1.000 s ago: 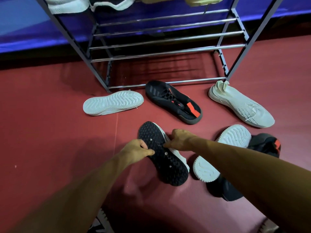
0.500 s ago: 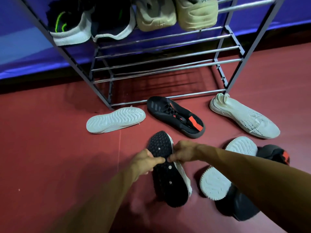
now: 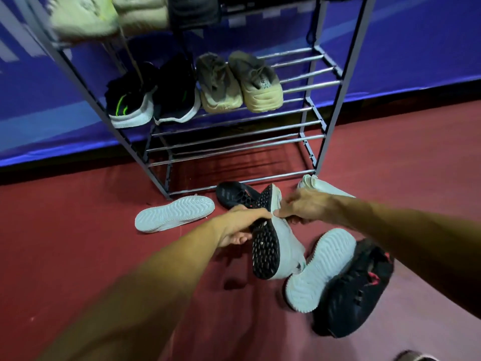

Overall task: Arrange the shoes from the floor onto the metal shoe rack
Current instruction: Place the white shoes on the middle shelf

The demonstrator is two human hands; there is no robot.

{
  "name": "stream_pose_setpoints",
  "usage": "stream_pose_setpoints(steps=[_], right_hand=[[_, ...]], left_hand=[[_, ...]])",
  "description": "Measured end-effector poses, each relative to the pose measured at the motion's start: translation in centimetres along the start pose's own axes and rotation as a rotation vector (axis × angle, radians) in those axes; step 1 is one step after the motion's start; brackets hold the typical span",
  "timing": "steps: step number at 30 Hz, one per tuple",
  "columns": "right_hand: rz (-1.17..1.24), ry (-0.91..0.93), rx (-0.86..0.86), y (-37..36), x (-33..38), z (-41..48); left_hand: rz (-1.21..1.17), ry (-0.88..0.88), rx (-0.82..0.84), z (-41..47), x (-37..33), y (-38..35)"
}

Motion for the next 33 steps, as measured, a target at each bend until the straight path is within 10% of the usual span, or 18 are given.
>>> stream_pose_setpoints(steps=[21, 33], right_hand=[[0.327, 0.114, -0.287, 8.6, 6.9, -9.2], [0.363, 0.047, -0.012, 8.2, 6.4, -7.5]], left_hand=[[-0.195, -0.402, 0.025, -7.4, -10.6, 0.1], [-0.403, -0.475, 0.056, -7.5, -12.8, 0.0]])
Point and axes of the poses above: each hand's wrist, its own z-axis towards the middle knuckle, its own y-axis out of the back of the hand, x = y × z, the point moved 1 cm from there along z, towards the middle knuckle, and after that the axes turned 6 degrees about x, right-handed, at the moved point
